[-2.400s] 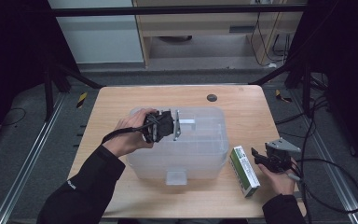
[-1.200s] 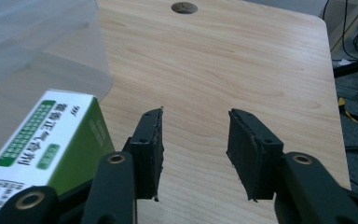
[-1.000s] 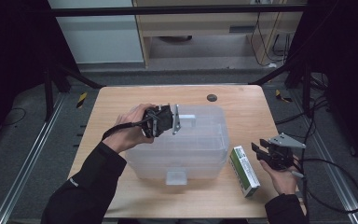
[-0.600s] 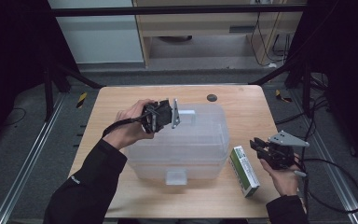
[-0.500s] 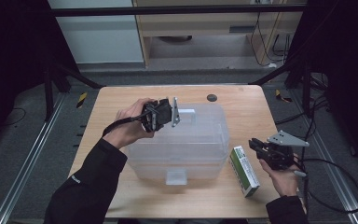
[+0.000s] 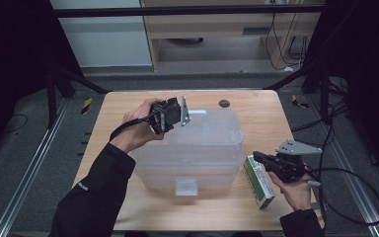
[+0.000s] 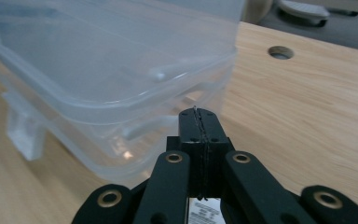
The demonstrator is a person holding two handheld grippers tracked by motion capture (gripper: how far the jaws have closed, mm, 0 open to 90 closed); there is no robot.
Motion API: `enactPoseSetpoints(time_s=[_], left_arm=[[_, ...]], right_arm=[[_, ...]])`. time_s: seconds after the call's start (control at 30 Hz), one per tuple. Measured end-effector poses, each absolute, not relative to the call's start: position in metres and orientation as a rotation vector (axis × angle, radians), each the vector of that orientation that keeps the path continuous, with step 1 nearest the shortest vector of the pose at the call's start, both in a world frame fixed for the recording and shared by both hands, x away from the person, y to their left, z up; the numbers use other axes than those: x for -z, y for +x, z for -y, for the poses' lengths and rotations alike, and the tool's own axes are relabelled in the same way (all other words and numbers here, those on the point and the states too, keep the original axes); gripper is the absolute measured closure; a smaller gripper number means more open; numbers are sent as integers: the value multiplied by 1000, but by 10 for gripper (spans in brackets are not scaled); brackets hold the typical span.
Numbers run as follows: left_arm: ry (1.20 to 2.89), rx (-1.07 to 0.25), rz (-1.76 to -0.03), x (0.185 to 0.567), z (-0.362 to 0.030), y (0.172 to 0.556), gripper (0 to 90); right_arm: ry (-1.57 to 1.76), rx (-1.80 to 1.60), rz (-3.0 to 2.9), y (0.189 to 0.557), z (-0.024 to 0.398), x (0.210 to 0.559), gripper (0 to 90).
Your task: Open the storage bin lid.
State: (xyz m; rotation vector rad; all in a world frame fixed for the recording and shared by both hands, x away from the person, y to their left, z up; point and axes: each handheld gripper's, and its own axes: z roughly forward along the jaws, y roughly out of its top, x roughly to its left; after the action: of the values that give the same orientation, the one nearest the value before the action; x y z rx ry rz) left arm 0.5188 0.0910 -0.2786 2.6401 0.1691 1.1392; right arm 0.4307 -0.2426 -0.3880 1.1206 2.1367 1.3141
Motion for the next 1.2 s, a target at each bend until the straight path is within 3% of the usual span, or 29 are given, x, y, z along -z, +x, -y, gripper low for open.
enactPoseSetpoints(time_s=[0.9,1.2], left_arm=[[2603,-1097,-246,276,-92,529,692],[2526,-1009,-287,272,-102,529,628]], right_arm=[[1033,-1413,-2273,431,218,393,900],[1031,-1425,-2270,432,219,393,900]])
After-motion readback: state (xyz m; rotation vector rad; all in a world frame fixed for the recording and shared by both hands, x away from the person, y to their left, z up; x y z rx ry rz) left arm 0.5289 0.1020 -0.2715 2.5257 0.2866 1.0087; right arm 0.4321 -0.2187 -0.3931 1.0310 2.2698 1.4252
